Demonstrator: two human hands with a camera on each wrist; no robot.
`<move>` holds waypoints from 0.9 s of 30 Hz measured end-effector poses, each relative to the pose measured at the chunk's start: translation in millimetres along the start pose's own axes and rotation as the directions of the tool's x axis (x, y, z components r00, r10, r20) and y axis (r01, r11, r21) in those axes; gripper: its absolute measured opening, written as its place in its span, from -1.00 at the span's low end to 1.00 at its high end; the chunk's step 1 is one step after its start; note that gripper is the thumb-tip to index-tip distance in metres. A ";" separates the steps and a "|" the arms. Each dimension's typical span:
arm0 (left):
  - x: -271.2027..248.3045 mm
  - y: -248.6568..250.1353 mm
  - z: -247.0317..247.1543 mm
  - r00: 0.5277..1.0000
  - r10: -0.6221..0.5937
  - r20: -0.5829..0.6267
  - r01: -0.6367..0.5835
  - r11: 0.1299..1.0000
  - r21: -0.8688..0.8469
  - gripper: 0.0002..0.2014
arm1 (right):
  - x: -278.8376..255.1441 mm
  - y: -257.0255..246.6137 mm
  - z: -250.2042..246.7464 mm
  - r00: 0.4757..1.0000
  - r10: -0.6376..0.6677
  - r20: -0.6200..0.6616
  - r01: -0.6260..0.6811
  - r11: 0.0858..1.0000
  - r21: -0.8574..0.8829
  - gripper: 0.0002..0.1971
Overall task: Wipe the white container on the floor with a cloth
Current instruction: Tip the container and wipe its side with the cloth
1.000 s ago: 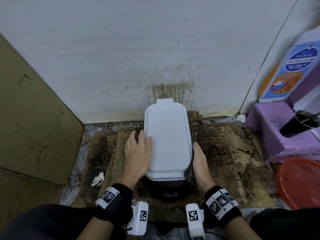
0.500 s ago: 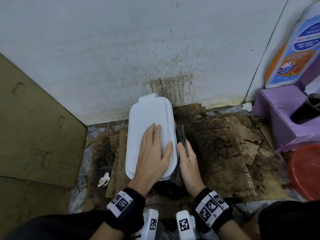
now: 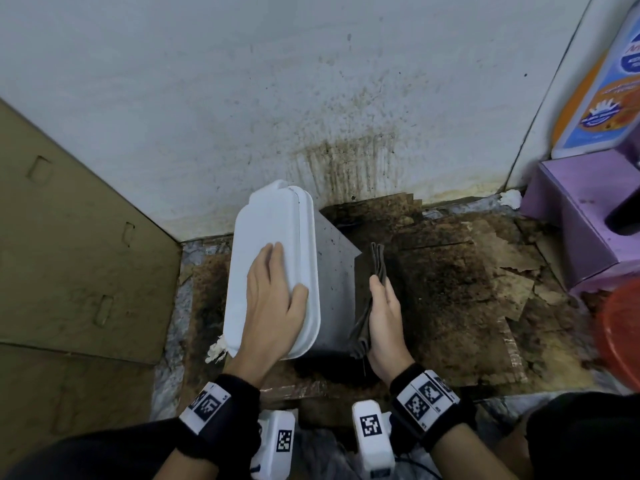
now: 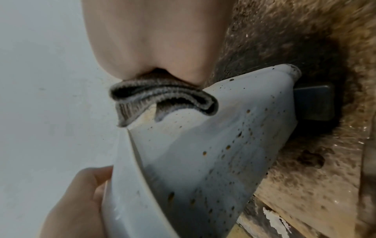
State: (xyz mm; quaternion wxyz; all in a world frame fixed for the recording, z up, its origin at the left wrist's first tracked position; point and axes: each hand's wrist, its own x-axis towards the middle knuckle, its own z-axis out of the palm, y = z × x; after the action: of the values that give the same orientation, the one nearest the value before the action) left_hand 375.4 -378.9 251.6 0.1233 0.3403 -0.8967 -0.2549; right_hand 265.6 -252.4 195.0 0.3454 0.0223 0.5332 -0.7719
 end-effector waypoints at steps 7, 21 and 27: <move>1.1 -24.9 -9.8 0.993 -0.039 -0.115 0.049 0.995 0.087 -0.20 | -7.4 18.1 25.4 0.994 -0.016 0.110 0.033 0.987 -0.156 -0.58; 4.0 -37.4 -1.5 0.996 -0.006 -0.091 0.010 0.999 0.044 -0.17 | -19.6 49.7 64.1 0.913 -0.175 0.368 0.369 0.738 -0.565 -0.42; 3.6 -42.5 -4.5 0.996 -0.036 -0.077 0.037 0.999 0.010 -0.15 | -4.1 63.9 45.6 0.871 -0.207 0.445 0.466 0.633 -0.619 -0.47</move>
State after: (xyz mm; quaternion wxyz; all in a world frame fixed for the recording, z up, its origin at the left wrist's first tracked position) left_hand 397.8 -410.2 232.6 0.1511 0.3669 -0.8863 -0.2389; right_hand 319.5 -300.9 164.7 0.2586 -0.3442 0.7161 -0.5494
